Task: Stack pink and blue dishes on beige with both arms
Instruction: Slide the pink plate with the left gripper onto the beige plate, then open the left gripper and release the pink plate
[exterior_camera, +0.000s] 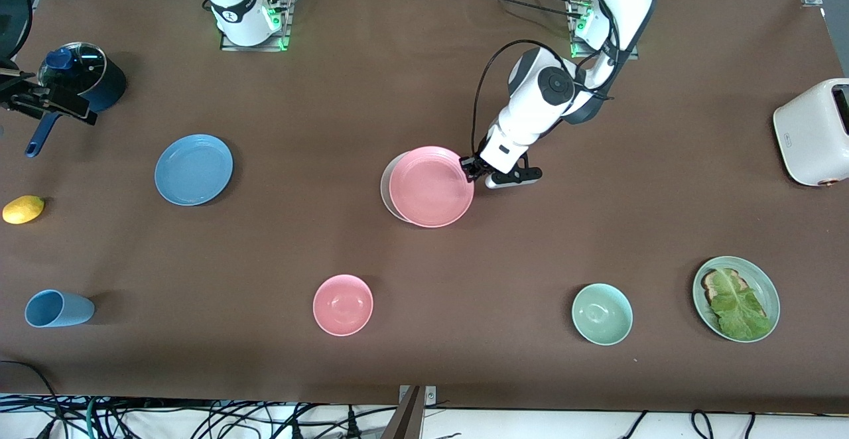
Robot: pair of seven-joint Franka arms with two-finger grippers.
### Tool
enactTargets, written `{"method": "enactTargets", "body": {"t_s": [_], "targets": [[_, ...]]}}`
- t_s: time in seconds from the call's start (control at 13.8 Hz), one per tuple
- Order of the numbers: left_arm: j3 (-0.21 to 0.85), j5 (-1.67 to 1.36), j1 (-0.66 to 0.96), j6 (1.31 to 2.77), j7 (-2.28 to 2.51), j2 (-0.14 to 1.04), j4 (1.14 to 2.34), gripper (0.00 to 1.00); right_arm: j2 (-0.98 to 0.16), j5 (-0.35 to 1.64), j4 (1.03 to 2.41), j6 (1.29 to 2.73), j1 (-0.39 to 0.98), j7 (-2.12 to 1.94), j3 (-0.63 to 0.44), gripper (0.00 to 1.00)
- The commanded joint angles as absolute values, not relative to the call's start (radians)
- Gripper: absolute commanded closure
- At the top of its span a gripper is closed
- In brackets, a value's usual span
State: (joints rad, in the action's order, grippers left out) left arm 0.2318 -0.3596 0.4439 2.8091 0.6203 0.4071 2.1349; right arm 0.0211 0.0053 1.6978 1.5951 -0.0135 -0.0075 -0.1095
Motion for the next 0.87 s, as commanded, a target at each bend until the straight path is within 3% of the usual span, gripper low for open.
{"method": "enactTargets", "body": {"t_s": [0.0, 0.8], "targets": [[0.192, -0.385, 0.514, 2.844, 0.658, 0.433, 2.111, 1.0, 0.015, -0.003, 1.683, 1.58, -0.021, -0.014, -0.112, 0.0], [0.094, -0.387, 0.655, 2.902, 0.709, 0.489, 2.109, 1.0, 0.012, -0.003, 1.683, 1.578, -0.021, -0.012, -0.115, 0.0]]}}
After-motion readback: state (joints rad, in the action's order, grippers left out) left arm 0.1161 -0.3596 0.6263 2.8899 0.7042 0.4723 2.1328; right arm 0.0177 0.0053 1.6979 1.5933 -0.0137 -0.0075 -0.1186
